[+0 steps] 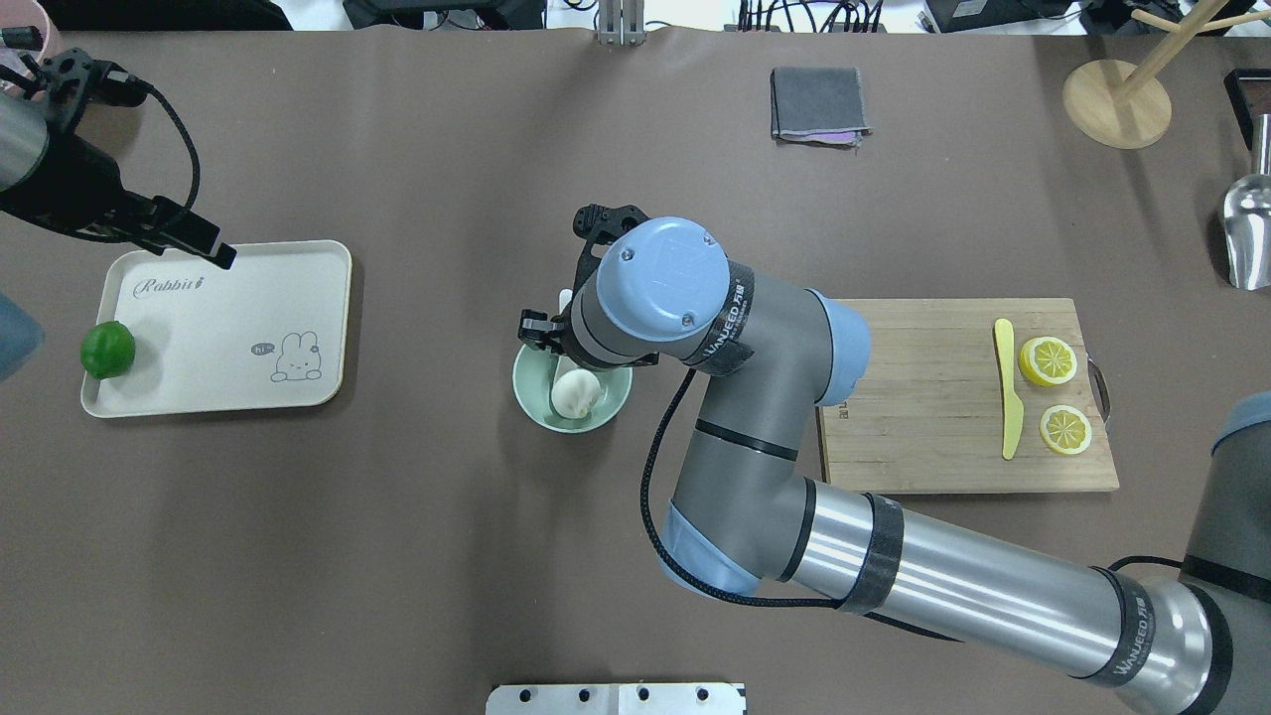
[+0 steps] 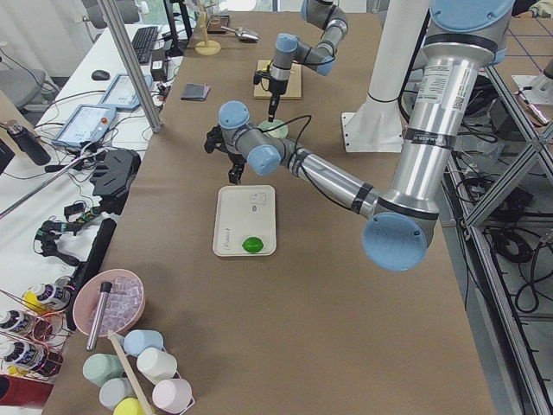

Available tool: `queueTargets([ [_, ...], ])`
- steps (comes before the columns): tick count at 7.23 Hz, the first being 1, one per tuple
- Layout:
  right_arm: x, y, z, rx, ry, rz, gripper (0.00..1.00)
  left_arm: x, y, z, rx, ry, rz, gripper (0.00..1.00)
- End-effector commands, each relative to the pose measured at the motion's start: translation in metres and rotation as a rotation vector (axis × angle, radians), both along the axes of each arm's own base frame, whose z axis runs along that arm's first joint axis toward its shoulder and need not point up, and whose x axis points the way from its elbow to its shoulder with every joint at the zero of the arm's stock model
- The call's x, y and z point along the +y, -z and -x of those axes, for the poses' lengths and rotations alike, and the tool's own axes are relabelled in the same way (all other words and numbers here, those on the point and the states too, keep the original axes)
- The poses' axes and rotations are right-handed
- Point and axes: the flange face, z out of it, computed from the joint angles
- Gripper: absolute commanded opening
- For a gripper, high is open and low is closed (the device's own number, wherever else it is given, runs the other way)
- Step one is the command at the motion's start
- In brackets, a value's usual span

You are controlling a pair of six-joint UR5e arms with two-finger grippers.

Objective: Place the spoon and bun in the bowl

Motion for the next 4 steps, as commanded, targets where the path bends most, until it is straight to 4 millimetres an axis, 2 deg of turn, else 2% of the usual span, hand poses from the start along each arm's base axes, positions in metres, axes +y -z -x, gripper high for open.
queueTargets([
  [1, 0.005, -0.010, -0.015, 0.000, -0.009, 0.000, 1.00, -0.001, -0.002, 0.000, -0.003, 0.001, 0.003, 0.97],
  [2, 0.013, -0.051, -0.061, 0.019, -0.024, 0.006, 1.00, -0.003, -0.003, 0.002, -0.005, 0.005, 0.005, 0.97],
  [3, 0.006, -0.105, -0.122, 0.067, -0.029, 0.021, 1.00, -0.005, -0.013, 0.016, -0.015, 0.021, 0.006, 0.97],
  [4, -0.030, -0.147, -0.187, 0.106, 0.060, -0.008, 1.00, -0.002, -0.033, 0.037, -0.036, 0.020, -0.015, 0.97],
])
